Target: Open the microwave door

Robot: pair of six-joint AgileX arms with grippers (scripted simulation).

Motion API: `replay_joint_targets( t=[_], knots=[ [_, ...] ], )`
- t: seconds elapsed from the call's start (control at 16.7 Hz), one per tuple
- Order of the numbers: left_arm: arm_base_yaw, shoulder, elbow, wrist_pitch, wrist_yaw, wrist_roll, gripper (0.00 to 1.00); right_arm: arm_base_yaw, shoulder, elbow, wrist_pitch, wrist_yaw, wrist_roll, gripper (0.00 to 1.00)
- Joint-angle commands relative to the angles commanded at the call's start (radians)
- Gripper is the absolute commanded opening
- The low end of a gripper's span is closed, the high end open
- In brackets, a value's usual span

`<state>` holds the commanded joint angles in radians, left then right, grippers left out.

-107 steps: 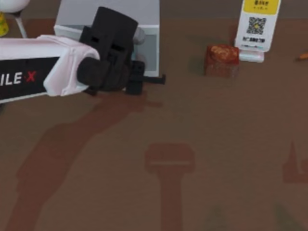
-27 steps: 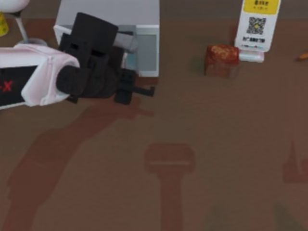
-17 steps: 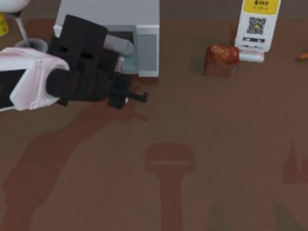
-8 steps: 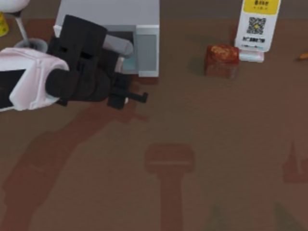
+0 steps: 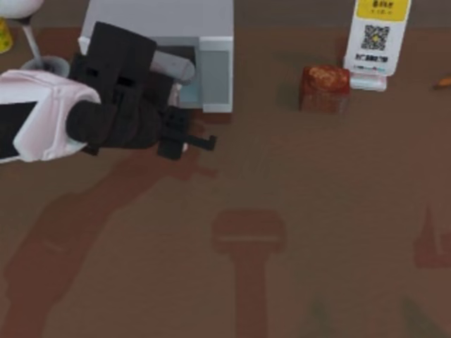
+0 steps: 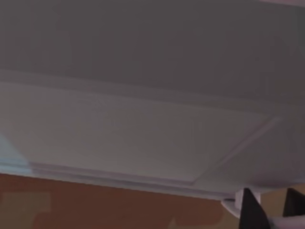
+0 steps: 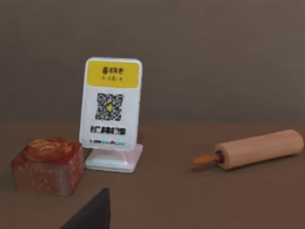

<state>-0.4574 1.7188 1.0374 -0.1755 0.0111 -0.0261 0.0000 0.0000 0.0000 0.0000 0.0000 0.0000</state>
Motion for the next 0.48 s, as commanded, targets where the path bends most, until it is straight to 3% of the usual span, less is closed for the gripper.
replay_joint_targets(
  t=[0.48],
  knots=[
    [0.0, -0.002, -0.008, -0.004, 0.018, 0.01, 0.0, 0.0, 0.0, 0.0, 0.0, 0.0, 0.0, 1.0]
  ],
)
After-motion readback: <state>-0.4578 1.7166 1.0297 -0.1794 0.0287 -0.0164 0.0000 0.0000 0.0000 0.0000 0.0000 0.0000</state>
